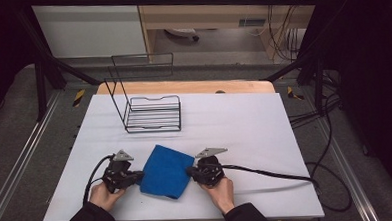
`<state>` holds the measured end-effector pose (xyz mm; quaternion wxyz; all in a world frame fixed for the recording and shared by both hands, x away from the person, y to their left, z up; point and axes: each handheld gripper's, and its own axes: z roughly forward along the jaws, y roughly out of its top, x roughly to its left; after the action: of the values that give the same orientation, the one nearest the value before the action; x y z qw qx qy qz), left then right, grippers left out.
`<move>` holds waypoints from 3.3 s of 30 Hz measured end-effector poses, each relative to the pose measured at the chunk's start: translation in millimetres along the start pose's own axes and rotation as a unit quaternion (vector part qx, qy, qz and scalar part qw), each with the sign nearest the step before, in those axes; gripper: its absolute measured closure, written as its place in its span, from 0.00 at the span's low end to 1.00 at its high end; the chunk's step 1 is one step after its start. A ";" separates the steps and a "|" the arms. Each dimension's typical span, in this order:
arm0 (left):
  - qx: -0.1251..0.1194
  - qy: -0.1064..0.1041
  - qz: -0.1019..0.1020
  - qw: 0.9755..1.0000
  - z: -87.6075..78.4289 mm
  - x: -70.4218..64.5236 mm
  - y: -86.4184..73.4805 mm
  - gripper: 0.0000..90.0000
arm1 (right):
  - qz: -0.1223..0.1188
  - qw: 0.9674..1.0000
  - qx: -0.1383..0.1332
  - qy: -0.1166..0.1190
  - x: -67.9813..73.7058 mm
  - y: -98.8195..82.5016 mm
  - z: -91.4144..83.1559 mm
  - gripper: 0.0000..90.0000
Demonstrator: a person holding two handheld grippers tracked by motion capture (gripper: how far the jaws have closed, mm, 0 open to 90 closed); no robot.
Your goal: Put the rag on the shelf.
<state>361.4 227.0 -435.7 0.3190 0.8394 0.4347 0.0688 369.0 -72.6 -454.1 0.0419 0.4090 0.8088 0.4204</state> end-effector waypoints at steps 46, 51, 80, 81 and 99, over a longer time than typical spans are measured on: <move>-0.076 0.024 0.018 0.997 -14.4 -7.6 39.3 0.15 | -0.046 0.997 -0.060 -0.023 -48.2 7.6 -63.6 0.07; -0.075 0.035 0.018 0.996 -3.4 -5.8 58.2 0.13 | -0.039 0.998 -0.053 -0.025 -52.2 0.4 -70.5 0.05; -0.028 0.032 -0.031 0.999 54.7 5.0 68.4 0.78 | -0.031 0.999 -0.042 -0.015 -55.2 -4.2 -64.8 0.05; -0.027 0.030 -0.032 0.999 55.0 5.2 68.1 0.79 | -0.030 0.999 -0.043 -0.015 -55.1 -4.2 -64.8 0.05; -0.031 0.019 -0.035 0.999 56.1 3.5 64.8 0.92 | -0.032 0.998 -0.053 -0.017 -55.7 -0.3 -63.0 0.09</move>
<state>429.9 175.9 -441.8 0.3387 0.8120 0.4672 0.0874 379.8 -152.2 -429.2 0.0909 0.3876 0.7970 0.4541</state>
